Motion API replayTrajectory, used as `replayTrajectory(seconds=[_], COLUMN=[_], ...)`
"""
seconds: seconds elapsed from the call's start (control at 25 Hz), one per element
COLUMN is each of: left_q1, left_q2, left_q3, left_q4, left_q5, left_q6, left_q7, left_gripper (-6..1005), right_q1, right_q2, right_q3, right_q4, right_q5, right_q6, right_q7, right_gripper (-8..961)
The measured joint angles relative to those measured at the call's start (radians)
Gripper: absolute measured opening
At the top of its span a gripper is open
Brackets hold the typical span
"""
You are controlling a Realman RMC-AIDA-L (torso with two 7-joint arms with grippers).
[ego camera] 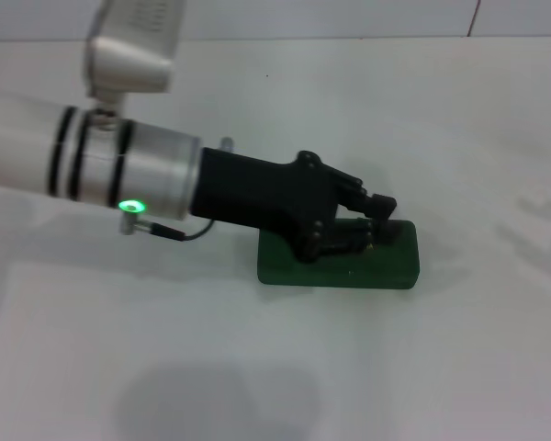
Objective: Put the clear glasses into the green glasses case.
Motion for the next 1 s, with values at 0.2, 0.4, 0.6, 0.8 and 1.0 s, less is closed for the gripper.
replayTrajectory(seconds=[0.2,0.4,0.6,0.8,1.0], left_q1=[0.120,0.168,0.175,0.206,0.223], left_q2=[0.008,0.018,0.062,0.086,0.096], left_q3=[-0.088,-0.246,-0.327,-0.330,-0.330], left_q4=[0.096,-0.022,-0.136,-0.151,-0.142], left_q5=[-0.083,-0.148,-0.156,-0.145,-0.107], left_q6=[0.139,0.232,0.346,0.410,0.413], left_q7=[0.094,0.141,0.132,0.164,0.214], left_gripper=[253,267,383,585,756], right_q1=[0.023,0.061,0.120,0.211,0.266], right_q2=[0.020,0.065,0.075,0.078,0.080], right_q3=[-0.109,-0.244,-0.353,-0.381,-0.384], right_q4=[0.033,0.060,0.142,0.250,0.317], right_q5=[-0.003,0.000,0.009,0.011,0.012], right_q6=[0.002,0.019,0.052,0.057,0.050], right_q7=[-0.078,-0.169,-0.205,-0.245,-0.266], right_gripper=[537,538,577,684,842])
